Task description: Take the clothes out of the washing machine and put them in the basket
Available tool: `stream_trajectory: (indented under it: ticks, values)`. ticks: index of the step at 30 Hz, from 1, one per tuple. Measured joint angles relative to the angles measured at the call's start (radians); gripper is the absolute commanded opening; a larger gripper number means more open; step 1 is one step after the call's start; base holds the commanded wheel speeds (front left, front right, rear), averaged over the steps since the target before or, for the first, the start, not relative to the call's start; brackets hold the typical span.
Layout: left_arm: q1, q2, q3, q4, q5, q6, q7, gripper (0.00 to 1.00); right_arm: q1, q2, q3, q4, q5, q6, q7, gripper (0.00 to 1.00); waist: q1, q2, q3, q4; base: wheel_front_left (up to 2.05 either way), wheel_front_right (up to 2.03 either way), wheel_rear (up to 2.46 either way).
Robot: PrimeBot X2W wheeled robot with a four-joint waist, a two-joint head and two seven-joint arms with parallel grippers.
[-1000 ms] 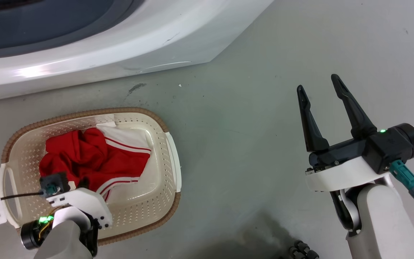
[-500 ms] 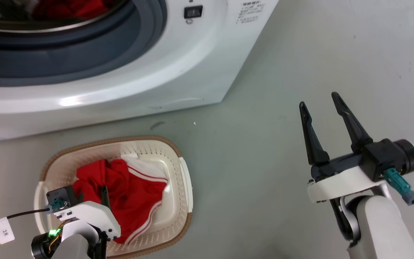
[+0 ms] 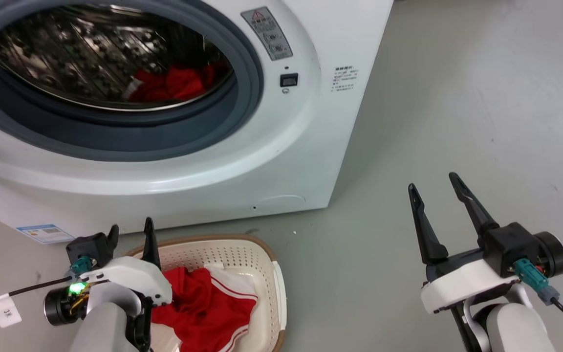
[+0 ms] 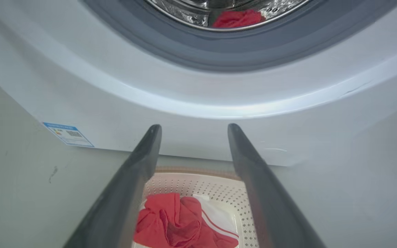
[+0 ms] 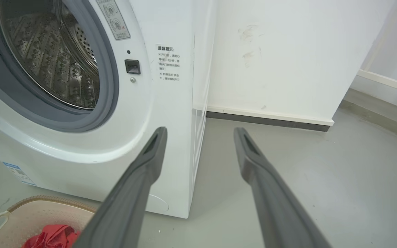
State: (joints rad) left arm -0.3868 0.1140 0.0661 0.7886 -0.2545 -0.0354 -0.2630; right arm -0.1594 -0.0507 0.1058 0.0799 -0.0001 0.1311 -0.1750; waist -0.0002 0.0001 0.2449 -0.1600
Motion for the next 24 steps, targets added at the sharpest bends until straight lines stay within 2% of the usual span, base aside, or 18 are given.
stream_trajectory:
  ticks: [6, 10, 14, 24]
  values:
    - [0.012, -0.014, 0.006, -0.135, 0.044, -0.015, 0.000, 1.00, 0.034, 0.000, 0.005, -0.012, 0.000, 0.000, 0.017, 1.00, 0.0000, 0.0000, -0.063, 0.024, 0.00, 0.00, 0.00]
    - [-0.034, -0.018, -0.005, -0.163, 0.065, -0.034, 0.000, 1.00, 0.043, 0.000, 0.011, -0.023, 0.007, 0.000, 0.022, 1.00, -0.0001, 0.0000, -0.075, 0.032, 0.00, 0.00, 0.00]
    - [-0.177, 0.022, -0.047, -0.053, 0.090, -0.061, 0.003, 1.00, 0.041, 0.000, 0.036, -0.032, 0.017, 0.000, 0.025, 1.00, 0.0000, 0.0000, -0.059, 0.009, 0.00, 0.00, 0.00]
    - [-0.435, 0.123, -0.065, 0.154, 0.100, -0.072, 0.055, 1.00, 0.005, 0.000, 0.064, -0.018, 0.050, 0.000, -0.010, 1.00, 0.0002, 0.0000, 0.032, -0.072, 0.00, 0.00, 0.00]
